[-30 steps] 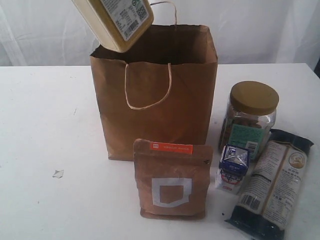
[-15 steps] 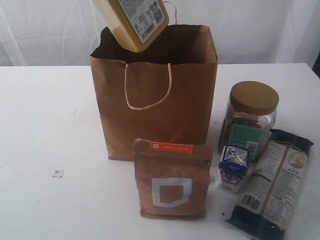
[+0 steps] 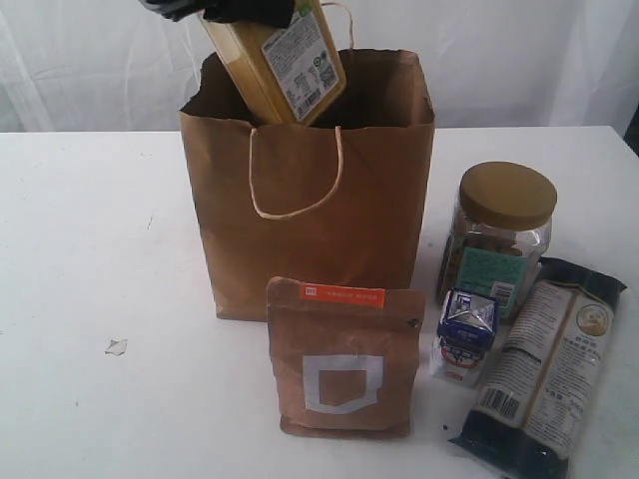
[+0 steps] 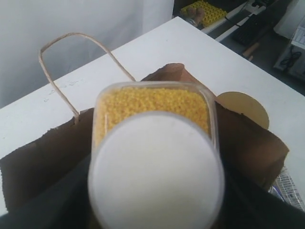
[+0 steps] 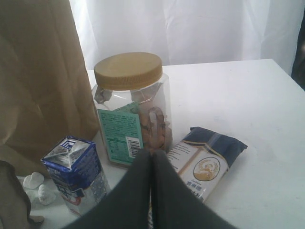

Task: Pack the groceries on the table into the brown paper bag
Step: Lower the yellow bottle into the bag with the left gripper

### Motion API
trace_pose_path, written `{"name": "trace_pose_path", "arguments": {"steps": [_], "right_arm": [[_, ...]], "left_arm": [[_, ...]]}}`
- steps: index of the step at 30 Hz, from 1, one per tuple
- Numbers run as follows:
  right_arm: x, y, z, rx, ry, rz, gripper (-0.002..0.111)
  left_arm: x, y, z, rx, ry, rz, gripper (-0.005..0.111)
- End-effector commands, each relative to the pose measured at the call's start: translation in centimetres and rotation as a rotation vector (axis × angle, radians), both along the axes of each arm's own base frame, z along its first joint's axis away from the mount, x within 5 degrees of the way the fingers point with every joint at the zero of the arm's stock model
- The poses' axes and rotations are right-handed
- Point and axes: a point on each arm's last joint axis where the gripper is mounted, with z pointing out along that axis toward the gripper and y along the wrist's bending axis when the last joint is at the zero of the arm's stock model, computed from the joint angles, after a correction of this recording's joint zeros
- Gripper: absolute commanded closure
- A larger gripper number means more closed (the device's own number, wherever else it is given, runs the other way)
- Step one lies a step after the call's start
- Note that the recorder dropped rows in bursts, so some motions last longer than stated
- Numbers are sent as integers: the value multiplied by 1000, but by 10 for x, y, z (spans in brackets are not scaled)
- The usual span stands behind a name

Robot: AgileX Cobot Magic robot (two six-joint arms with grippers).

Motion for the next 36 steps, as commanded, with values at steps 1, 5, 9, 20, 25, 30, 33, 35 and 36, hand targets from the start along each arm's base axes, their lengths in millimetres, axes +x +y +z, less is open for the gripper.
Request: {"name": "trace_pose_path", "arguments": {"steps": [1, 5, 9, 20, 25, 30, 33, 35, 36], "right_arm": [[0, 0, -1, 3, -7, -5, 108], [0, 0, -1, 3, -7, -5, 108], [0, 0, -1, 3, -7, -5, 108], [0, 0, -1, 3, -7, -5, 108], [0, 0, -1, 3, -7, -5, 108], [0, 0, -1, 3, -7, -5, 108], [0, 0, -1, 3, -7, -5, 108], [0, 0, -1, 3, -7, -5, 108], [0, 0, -1, 3, -7, -5, 108]], "left_arm": [[3, -6, 9, -92, -32, -14, 107], [8, -10, 0, -76, -6, -22, 107], [13, -14, -7, -76, 11, -34, 107], [23, -22, -30, -25, 62, -82, 107], [28, -26, -42, 4, 90, -106, 107], [29, -28, -47, 23, 95, -127, 95], [29, -29, -47, 7, 91, -140, 53], [28, -31, -44, -29, 96, -152, 23], [28, -32, -43, -45, 103, -153, 16]]}}
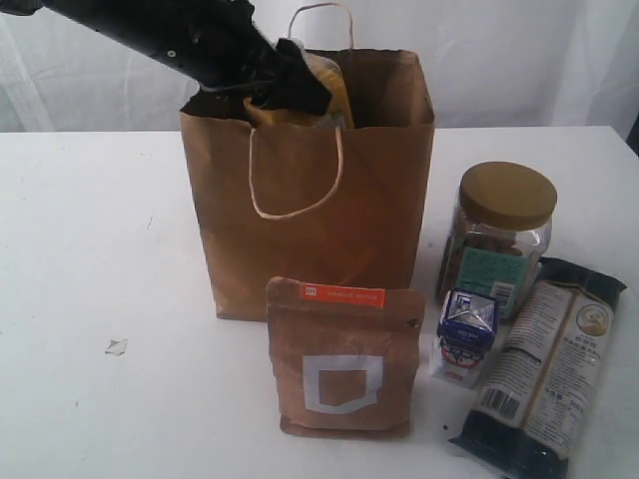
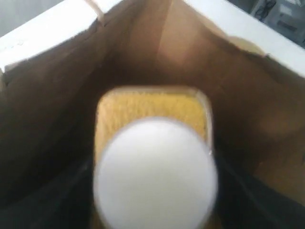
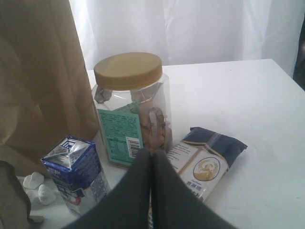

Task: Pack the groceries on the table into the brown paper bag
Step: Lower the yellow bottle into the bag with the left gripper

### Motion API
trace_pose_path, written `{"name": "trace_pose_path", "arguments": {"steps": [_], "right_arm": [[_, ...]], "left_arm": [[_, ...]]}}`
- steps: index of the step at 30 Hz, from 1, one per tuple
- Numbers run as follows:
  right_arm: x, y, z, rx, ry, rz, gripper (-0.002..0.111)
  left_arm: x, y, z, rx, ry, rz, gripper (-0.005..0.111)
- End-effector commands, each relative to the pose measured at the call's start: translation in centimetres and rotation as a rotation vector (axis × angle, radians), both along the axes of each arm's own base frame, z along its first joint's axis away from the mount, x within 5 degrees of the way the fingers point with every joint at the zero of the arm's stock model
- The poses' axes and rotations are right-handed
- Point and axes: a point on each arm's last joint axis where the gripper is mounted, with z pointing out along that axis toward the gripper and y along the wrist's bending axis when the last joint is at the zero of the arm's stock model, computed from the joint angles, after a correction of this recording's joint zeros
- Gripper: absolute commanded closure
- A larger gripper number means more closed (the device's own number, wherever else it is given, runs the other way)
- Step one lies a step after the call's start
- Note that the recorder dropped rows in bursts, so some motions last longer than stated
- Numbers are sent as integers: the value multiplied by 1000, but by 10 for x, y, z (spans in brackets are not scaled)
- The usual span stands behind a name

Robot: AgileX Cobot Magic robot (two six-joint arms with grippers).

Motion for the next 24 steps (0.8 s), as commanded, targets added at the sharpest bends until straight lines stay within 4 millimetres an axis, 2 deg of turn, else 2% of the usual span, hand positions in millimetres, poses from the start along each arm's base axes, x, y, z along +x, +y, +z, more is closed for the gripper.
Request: {"name": "trace_pose_path", "arguments": {"steps": [1, 17, 24], "right_arm": [[0, 0, -1, 3, -7, -5, 108], [0, 0, -1, 3, -7, -5, 108], [0, 0, -1, 3, -7, -5, 108]], "left_arm": [[-6, -4, 19, -124, 4, -4, 13], [-15, -1, 28, -124, -5, -35, 14], [-31, 16, 33, 47, -7, -48, 41]]}}
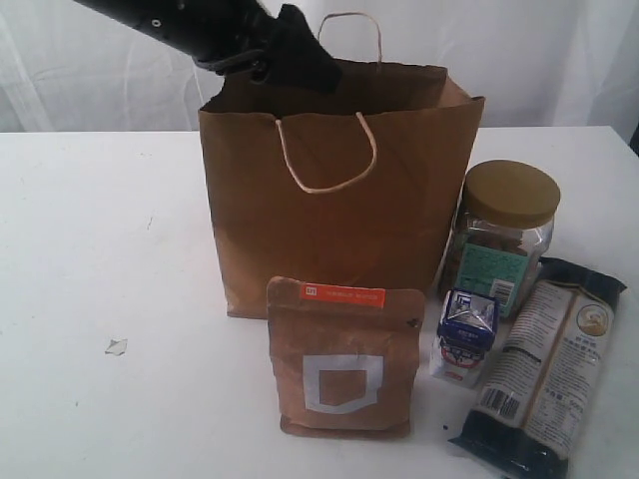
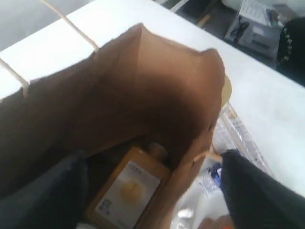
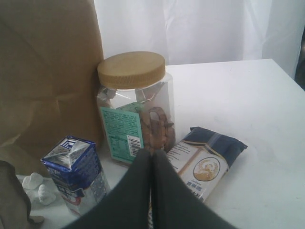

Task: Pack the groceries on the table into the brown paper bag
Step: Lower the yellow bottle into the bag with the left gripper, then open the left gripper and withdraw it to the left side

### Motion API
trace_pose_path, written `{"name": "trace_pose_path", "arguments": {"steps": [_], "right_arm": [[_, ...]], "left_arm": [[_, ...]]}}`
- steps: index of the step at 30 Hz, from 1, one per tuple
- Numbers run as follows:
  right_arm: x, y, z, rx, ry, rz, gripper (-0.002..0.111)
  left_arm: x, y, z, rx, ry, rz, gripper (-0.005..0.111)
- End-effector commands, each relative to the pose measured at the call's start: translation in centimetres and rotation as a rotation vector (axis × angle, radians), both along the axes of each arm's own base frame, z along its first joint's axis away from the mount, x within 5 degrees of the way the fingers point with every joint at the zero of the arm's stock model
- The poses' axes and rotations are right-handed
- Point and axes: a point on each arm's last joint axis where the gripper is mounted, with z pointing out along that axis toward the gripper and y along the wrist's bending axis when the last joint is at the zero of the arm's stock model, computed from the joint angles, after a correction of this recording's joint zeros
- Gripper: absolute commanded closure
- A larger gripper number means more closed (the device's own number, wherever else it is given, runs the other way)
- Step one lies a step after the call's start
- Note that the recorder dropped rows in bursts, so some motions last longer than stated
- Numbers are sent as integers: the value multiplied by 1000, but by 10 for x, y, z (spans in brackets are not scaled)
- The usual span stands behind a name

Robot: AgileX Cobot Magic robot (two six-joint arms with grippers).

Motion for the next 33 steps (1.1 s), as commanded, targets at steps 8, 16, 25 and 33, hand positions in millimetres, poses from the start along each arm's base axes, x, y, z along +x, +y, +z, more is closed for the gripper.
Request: {"name": "trace_pose_path", "arguments": {"steps": [8, 16, 25, 33], "right_arm": [[0, 0, -1, 3, -7, -5, 108], [0, 0, -1, 26, -4, -8, 108], [0, 0, -1, 28, -4, -8, 108], [0, 0, -1, 28, -4, -8, 108]], "left_arm": [[-39, 30, 46, 81, -117, 38, 36], [-67, 55, 66, 178, -142, 96, 37], [-106, 95, 92, 290, -220, 234, 37], [-133, 133, 102, 448, -225, 409, 37]]}}
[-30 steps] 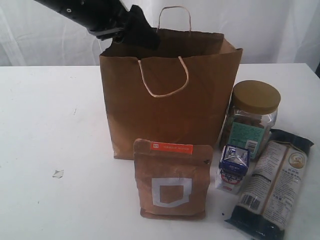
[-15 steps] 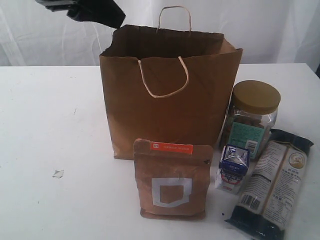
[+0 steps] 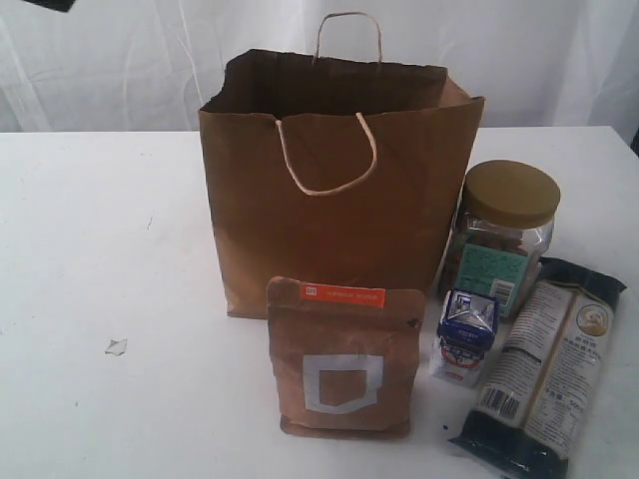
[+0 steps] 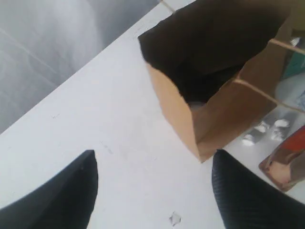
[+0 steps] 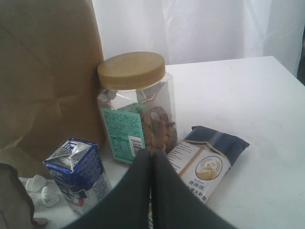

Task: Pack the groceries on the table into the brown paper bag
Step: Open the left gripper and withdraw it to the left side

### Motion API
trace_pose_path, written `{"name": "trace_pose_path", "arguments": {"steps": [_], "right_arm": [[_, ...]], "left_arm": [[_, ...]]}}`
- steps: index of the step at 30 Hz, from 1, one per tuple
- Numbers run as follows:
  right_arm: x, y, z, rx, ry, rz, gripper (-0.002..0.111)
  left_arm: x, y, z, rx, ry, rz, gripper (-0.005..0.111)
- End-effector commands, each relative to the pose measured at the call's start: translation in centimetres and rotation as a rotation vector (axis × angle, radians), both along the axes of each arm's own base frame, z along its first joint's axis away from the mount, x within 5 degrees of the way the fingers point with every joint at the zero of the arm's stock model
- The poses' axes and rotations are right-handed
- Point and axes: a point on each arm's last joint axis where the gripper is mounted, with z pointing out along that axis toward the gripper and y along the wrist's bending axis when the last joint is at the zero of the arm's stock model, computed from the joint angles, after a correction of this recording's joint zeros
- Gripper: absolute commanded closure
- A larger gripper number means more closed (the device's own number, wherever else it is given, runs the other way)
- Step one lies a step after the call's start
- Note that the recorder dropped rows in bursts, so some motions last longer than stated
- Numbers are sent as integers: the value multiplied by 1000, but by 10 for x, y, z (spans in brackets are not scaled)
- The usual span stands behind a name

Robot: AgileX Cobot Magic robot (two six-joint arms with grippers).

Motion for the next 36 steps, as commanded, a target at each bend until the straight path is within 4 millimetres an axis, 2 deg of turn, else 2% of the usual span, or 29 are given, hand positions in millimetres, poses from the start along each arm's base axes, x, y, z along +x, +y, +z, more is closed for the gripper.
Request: {"name": "trace_pose_path", "arguments": {"steps": [1, 4, 8, 13, 17, 25, 29, 36], "right_arm": [[0, 0, -1, 4, -7, -5, 108], [0, 0, -1, 4, -7, -5, 108], [0, 0, -1, 4, -7, -5, 108], [0, 0, -1, 4, -7, -5, 108], [0, 0, -1, 4, -7, -5, 108], [0, 0, -1, 4, -7, -5, 108], [0, 0, -1, 4, -7, -5, 108], [0, 0, -1, 4, -7, -5, 108]], "left_arm": [[-16, 23, 3, 83, 17, 130, 37], [-27, 35, 7, 112, 13, 183, 39], [-39, 49, 13, 148, -25, 246, 52], [-43, 66, 3, 220, -44, 384, 53], [-40, 77, -24, 276, -35, 519, 53], [-30, 76, -98, 285, -7, 607, 54], [-25, 78, -128, 269, -17, 682, 54], [-20, 68, -159, 45, -1, 727, 54]]}}
